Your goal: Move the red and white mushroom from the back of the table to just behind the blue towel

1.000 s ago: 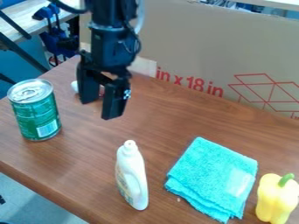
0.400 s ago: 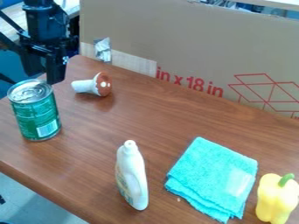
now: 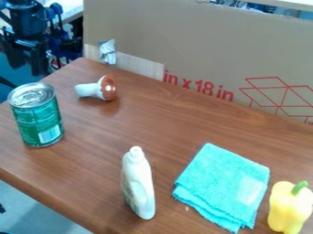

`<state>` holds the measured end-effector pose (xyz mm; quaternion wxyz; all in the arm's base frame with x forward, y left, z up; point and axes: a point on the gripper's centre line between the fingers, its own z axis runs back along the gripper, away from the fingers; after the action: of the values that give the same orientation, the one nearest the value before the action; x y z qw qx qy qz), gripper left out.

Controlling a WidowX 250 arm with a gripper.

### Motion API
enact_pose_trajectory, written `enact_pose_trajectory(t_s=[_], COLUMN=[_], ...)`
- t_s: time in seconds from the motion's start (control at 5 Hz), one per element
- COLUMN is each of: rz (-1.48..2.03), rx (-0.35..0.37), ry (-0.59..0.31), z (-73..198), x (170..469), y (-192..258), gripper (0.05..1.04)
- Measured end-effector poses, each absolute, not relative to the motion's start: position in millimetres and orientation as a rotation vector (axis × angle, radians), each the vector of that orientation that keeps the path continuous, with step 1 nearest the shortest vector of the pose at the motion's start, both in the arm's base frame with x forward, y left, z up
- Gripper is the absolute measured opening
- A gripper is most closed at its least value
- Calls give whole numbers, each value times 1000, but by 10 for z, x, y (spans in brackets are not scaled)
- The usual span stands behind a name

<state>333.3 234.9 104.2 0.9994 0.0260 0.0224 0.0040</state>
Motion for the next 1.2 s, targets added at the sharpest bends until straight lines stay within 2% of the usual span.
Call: enact_pose_trajectory(t_s=[0.4, 0.8, 1.2], rz=[-133, -307, -316], rx=[74, -6, -53], ry=[2, -57, 11], z=[992, 974, 652], x=[3674, 3841, 3924], y=[1985, 1683, 1717], gripper=[1001, 1001, 1001])
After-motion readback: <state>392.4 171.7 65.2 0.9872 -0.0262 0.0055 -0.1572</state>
